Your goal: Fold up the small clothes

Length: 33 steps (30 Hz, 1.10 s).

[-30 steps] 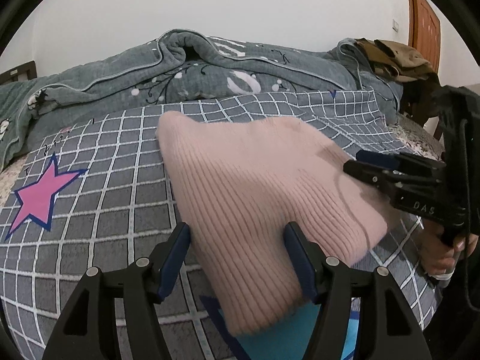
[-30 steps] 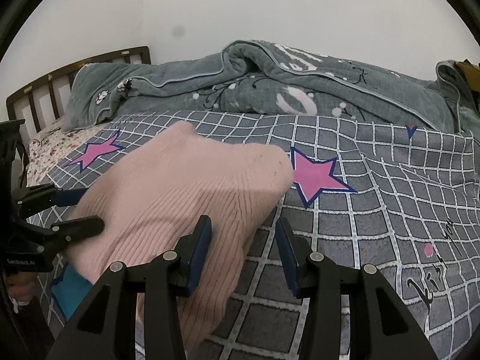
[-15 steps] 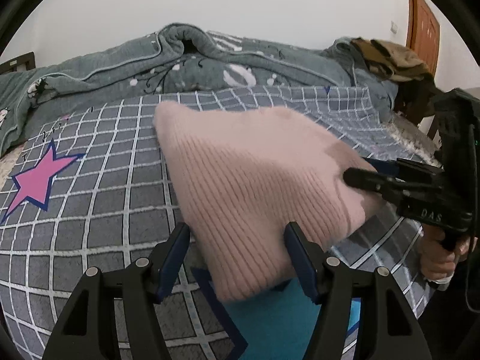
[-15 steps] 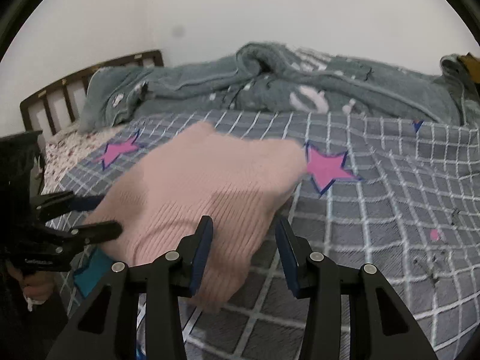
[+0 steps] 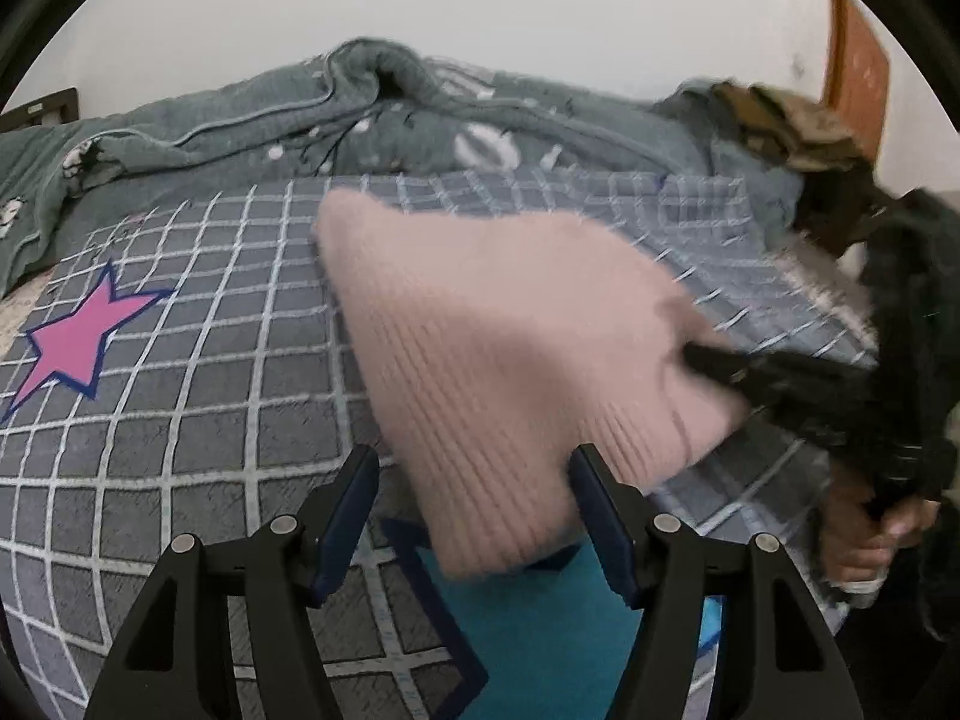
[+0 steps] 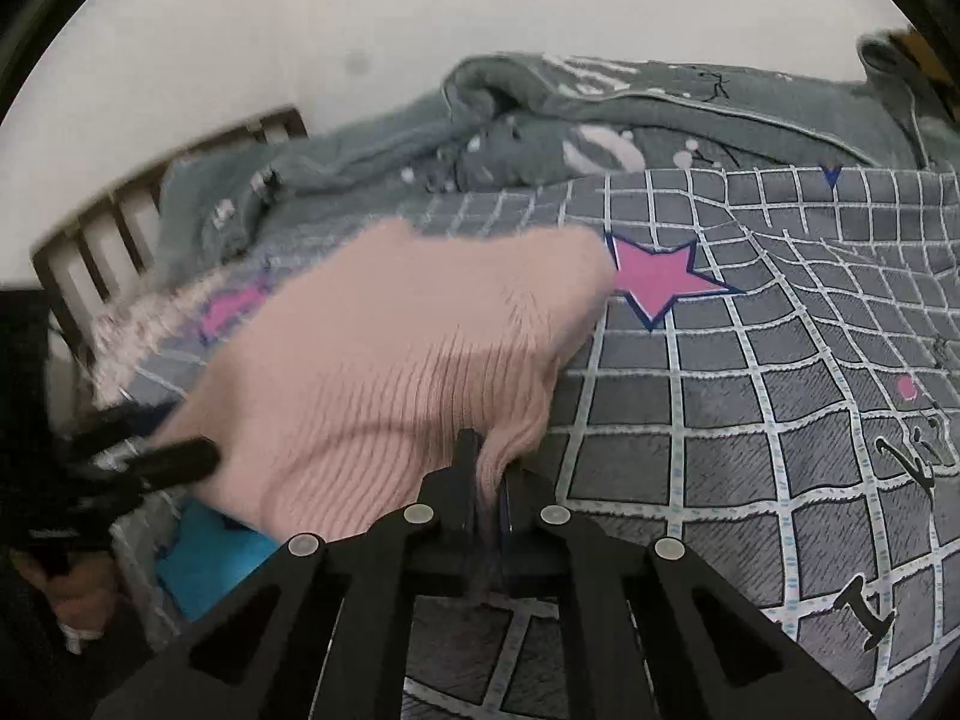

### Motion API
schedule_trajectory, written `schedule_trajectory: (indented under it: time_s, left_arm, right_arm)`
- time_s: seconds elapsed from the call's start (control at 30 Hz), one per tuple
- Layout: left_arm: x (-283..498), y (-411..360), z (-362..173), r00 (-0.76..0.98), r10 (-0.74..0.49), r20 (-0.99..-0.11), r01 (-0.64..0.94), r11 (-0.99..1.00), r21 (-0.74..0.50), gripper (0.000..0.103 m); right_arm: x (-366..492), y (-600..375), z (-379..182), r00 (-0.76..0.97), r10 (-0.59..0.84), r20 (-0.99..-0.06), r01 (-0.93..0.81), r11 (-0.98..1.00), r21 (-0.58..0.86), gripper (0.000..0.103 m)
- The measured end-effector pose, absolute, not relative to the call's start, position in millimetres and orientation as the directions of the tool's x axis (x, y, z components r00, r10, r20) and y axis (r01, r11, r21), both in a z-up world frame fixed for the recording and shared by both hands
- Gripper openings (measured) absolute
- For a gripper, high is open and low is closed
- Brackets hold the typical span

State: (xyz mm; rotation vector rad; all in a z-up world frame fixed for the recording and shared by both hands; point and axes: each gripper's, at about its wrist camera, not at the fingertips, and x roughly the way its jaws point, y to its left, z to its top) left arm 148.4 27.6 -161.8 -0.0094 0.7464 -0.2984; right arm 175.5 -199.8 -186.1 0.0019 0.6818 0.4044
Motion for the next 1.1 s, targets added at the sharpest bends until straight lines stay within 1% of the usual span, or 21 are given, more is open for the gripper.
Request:
schedule_trajectory:
  time_s: [0.1, 0.13, 0.2, 0.27, 0.3, 0.6, 0.73, 0.87, 1.03, 1.07, 1.1]
  left_arm:
    - [148.7, 30.4, -161.4, 0.689, -0.281, -0.668, 0.253, 0.957, -0.142, 0.066]
    - [148.1, 31.2, -160.3, 0.69, -0.283, -0.667, 0.249, 0.957, -0.148, 0.066]
    - [147.5, 31.6, -158.7, 0.692, -0.277, -0.667, 0.241, 0.959, -0.149, 0.066]
    - [146.8, 30.2, -159.1, 0.692, -0.262, -0.673, 0.23, 0.963, -0.139, 0.068]
    - [146.5, 29.7, -159.5, 0.692, -0.256, -0.675, 0.223, 0.965, -0.137, 0.069]
    - [122.2, 35.5, -163.5, 0.694, -0.235, -0.68, 0.191, 0.972, -0.141, 0.072]
    - [104.4, 28.9, -163.4, 0.702, -0.193, -0.686, 0.172, 0.98, -0.1, 0.072]
    - [83.1, 20.8, -148.1, 0.72, -0.194, -0.666, 0.169, 0.98, -0.103, 0.072]
    - [65.0, 20.4, -120.2, 0.727, -0.183, -0.662, 0.147, 0.983, -0.111, 0.073]
    - [59.6, 20.4, -111.5, 0.736, -0.17, -0.655, 0.136, 0.985, -0.103, 0.074]
    - [54.0, 21.3, -103.0, 0.748, -0.158, -0.645, 0.119, 0.988, -0.104, 0.077]
  right_arm:
    - [169.5, -196.3, -182.4, 0.714, 0.335, -0.615, -0.355, 0.93, 0.095, 0.01]
    - [168.0, -196.7, -180.9, 0.716, 0.332, -0.614, -0.348, 0.932, 0.098, 0.014]
    - [163.8, -198.8, -175.6, 0.72, 0.336, -0.608, -0.336, 0.934, 0.118, 0.022]
    - [159.1, -198.3, -172.9, 0.734, 0.318, -0.6, -0.326, 0.94, 0.099, 0.041]
    - [157.1, -197.4, -172.9, 0.741, 0.302, -0.599, -0.315, 0.945, 0.087, 0.043]
    - [128.3, -205.9, -179.0, 0.743, 0.262, -0.616, -0.248, 0.962, 0.11, 0.043]
    - [110.9, -209.3, -179.6, 0.736, 0.254, -0.628, -0.231, 0.966, 0.119, 0.043]
    - [94.1, -212.7, -169.3, 0.744, 0.233, -0.627, -0.2, 0.972, 0.124, 0.043]
    - [72.2, -218.2, -140.2, 0.764, 0.197, -0.614, -0.155, 0.98, 0.122, 0.043]
    - [67.5, -218.0, -132.7, 0.768, 0.178, -0.616, -0.143, 0.984, 0.106, 0.044]
    - [63.2, -218.2, -126.0, 0.77, 0.164, -0.617, -0.135, 0.986, 0.093, 0.045]
